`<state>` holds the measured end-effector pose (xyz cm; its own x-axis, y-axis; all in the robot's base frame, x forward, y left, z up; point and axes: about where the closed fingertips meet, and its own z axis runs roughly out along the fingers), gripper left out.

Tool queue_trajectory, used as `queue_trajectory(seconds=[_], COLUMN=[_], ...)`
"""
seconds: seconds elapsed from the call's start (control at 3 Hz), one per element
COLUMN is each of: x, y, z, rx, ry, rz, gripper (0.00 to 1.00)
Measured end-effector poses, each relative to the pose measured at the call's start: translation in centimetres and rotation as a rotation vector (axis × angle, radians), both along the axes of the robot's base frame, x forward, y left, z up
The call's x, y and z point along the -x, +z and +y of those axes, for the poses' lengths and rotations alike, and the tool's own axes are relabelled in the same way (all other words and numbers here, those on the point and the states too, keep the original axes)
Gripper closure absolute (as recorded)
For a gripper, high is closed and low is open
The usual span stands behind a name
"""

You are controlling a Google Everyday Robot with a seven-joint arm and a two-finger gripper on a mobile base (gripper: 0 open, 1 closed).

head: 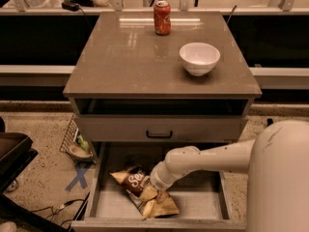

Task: Pick brown chip bag from middle drawer and place on counter

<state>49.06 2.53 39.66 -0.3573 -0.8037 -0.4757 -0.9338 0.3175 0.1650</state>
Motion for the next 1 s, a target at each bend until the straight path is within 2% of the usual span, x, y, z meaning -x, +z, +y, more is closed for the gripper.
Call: queue_trajectory(seconds=[0.33,0.67,1.0], x=[0.43,0.50,0.56], y=[-0.52,-0.57,-0.04], z=[0.01,0.05,-0.03], rx=[-0.009,-0.009,-0.010], ry=[-0.001,0.000,0.001], rz=[0.011,0.013,0.013], gripper=[0.71,0.94,1.00])
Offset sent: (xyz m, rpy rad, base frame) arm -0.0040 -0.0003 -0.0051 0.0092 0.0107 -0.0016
